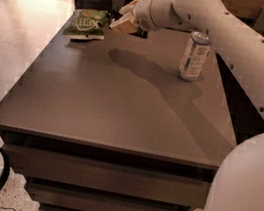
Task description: Move rxbar chocolate near green jalapeno chip bag
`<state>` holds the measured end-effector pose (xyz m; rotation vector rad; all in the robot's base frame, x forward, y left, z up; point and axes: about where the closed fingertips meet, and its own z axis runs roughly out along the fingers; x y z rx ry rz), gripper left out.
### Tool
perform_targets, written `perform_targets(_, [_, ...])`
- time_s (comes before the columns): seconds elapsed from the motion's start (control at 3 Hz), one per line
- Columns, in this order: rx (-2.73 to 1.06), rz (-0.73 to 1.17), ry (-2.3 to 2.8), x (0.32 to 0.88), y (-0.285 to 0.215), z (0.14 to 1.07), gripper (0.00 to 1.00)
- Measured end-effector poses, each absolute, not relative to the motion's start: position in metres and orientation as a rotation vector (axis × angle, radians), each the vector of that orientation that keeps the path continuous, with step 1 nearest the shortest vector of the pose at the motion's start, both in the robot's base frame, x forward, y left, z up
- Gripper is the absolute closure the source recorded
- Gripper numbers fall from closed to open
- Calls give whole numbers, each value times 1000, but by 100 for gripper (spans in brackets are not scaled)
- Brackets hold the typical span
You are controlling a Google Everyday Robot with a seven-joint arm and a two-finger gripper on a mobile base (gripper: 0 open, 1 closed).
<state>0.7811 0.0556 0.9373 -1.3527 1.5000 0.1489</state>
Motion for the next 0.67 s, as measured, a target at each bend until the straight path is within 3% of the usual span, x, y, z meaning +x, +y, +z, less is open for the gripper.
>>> perform_targets(0.67, [-1371,73,1580,839,61,900,100])
